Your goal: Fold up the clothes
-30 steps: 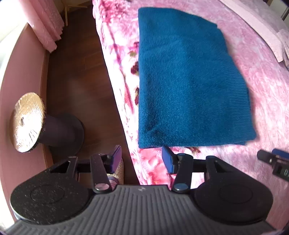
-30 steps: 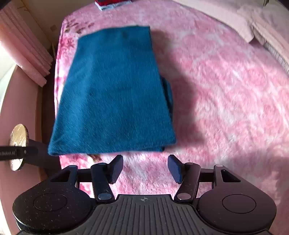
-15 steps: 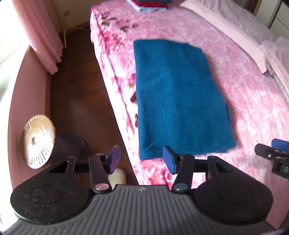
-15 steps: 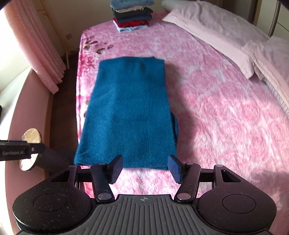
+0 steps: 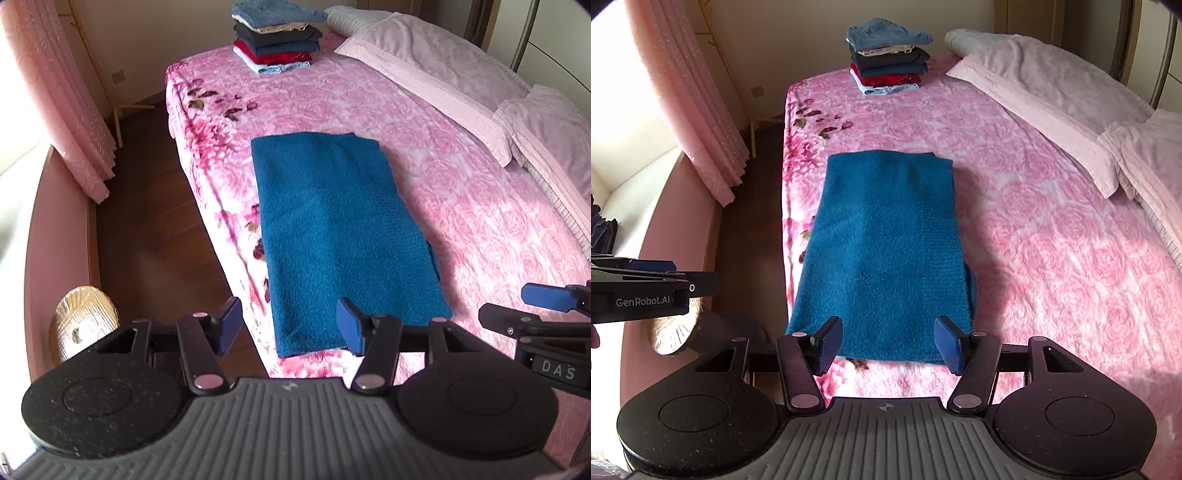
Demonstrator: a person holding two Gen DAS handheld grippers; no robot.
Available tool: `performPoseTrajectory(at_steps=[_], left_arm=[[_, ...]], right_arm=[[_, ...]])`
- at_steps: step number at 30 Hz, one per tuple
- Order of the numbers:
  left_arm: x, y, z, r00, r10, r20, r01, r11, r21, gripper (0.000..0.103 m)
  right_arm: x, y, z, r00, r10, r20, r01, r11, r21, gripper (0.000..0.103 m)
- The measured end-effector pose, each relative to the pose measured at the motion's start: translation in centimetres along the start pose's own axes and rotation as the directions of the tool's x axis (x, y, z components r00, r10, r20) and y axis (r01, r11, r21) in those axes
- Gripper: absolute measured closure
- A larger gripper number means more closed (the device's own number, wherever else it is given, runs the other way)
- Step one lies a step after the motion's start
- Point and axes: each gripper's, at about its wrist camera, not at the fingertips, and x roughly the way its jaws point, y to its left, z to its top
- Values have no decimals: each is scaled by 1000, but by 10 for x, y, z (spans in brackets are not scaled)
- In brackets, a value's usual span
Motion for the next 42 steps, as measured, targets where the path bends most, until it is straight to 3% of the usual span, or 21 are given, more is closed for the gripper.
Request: performPoseTrajectory(at_steps=[17,42], left_arm=[[-11,-6,16,999,-10,42,9,999,36,48],[51,18,5,994,23,-104,-29,998,-59,47]], right_arm=[[-10,-6,11,1000,-16,20,15,1000,20,45],[41,-8,29,996,-58,-74,55,998,-40,45]])
